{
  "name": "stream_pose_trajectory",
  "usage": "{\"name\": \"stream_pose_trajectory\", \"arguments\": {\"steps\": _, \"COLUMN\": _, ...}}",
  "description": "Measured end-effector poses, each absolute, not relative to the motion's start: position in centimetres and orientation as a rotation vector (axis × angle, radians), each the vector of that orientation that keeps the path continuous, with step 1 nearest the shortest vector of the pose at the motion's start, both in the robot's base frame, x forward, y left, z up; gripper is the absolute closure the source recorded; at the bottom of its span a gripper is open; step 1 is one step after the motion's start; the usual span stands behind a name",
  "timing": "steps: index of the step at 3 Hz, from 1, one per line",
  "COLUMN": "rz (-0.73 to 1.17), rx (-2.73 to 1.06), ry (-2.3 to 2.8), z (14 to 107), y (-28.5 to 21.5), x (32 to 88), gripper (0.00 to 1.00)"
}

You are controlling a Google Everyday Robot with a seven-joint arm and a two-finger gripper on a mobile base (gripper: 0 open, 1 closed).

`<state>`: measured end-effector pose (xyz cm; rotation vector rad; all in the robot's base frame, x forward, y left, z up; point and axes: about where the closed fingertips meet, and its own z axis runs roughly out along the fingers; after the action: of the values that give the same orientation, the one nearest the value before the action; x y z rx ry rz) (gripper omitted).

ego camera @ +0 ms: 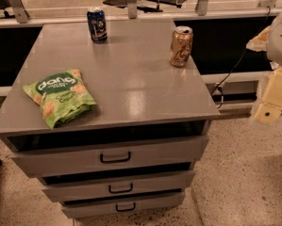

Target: Move orange can near green rice chip bag

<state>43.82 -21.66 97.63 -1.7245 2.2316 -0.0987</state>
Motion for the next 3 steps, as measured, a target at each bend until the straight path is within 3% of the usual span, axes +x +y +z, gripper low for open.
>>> {"name": "stream_pose_trajectory", "arguments": {"steps": 2, "rz": -0.008, "rx": -1.67, "ry": 2.208, "z": 96.6, "y": -20.8, "x": 45.5, "gripper": 0.0}}
{"name": "stream_pose_trajectory", "arguments": {"steps": 3, "rz": 0.116, "rx": -1.576, "ry": 2.149, "z": 94.5, "y": -19.9, "x": 50.1, "gripper": 0.0}}
